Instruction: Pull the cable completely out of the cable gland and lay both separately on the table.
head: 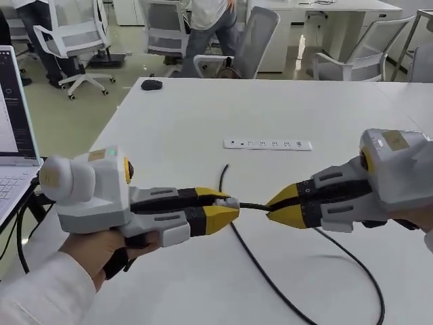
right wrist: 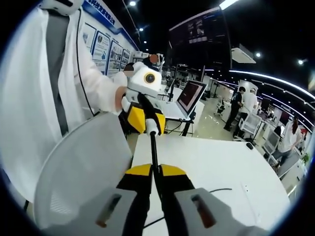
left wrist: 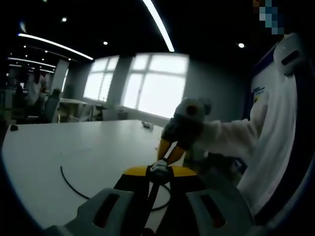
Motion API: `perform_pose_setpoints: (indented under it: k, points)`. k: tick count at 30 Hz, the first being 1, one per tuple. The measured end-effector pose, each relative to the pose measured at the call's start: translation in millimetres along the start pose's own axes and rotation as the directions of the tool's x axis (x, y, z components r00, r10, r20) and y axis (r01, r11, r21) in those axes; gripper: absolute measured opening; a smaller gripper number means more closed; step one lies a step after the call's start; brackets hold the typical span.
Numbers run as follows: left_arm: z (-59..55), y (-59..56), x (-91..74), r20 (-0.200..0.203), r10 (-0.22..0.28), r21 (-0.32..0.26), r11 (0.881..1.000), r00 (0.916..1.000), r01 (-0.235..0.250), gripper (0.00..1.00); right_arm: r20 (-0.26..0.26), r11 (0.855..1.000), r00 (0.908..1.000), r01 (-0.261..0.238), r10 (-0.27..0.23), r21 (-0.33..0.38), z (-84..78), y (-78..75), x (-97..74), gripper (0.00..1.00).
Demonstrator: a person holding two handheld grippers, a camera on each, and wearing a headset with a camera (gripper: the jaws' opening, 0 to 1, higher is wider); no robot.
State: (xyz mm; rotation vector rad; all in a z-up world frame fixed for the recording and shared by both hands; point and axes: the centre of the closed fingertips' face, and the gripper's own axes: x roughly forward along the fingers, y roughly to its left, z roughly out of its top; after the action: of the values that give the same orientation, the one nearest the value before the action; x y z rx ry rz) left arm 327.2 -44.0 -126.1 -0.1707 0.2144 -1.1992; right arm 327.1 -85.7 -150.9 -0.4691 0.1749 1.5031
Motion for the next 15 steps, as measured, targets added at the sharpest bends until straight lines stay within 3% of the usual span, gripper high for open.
perform_pose_setpoints:
  k: [15]
  points:
    - [-1.7, 12.5, -15.1, -0.001, 0.040, -0.011, 0.999, 0.9992, -0.040, 0.16, -0.017, 0.995, 0.9982, 0.058, -0.057, 0.077, -27.2, -5.1, -20.9, 0.04]
